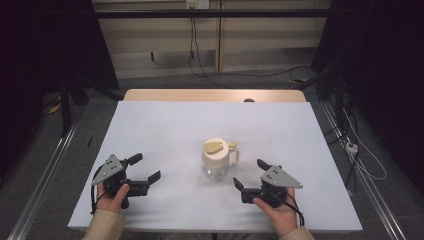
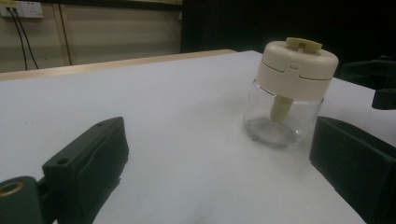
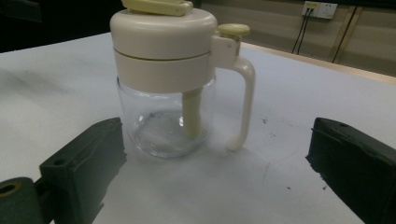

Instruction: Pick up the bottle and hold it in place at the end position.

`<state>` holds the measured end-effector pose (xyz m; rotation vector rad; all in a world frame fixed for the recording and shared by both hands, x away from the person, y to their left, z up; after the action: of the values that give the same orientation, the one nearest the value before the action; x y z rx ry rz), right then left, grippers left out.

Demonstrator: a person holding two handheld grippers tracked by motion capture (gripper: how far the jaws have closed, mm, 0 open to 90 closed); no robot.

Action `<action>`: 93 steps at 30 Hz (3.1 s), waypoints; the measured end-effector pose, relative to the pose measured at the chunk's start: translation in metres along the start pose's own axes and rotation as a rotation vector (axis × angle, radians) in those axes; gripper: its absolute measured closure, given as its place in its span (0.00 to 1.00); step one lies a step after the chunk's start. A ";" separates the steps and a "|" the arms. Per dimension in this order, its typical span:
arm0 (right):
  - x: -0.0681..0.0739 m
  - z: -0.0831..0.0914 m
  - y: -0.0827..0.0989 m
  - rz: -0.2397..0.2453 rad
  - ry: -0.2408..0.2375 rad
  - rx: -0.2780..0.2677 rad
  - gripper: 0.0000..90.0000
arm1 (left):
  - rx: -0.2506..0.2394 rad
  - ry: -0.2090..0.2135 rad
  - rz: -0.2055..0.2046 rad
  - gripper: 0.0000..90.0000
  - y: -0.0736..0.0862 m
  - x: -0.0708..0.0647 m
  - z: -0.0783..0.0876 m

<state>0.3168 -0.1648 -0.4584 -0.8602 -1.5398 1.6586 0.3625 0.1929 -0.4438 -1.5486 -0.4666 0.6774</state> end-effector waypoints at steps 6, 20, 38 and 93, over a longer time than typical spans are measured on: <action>0.008 -0.009 -0.001 -0.001 -0.016 0.001 0.04 | 0.002 0.002 -0.001 0.05 0.000 0.000 0.000; 0.025 -0.032 -0.001 -0.018 -0.048 0.007 0.06 | 0.001 0.002 0.001 0.05 0.000 0.000 0.000; 0.033 -0.055 0.004 -0.050 -0.024 0.023 0.05 | 0.002 0.011 0.000 0.05 -0.001 0.000 0.001; 0.038 -0.105 0.007 -0.100 0.099 0.015 0.05 | 0.011 0.004 0.007 0.05 0.001 0.003 0.001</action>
<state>0.3851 -0.0780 -0.4733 -0.8307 -1.4766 1.5319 0.3640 0.1953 -0.4453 -1.5420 -0.4537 0.6809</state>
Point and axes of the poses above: each handheld gripper's, and its own axes: z roughly backward along the jaws, y roughly out of its underside, x roughly to its left, the point moved 5 cm from there along -z, roughly forward along the jaws, and after that the axes turned 14 degrees about -x, right-handed, at the moved point
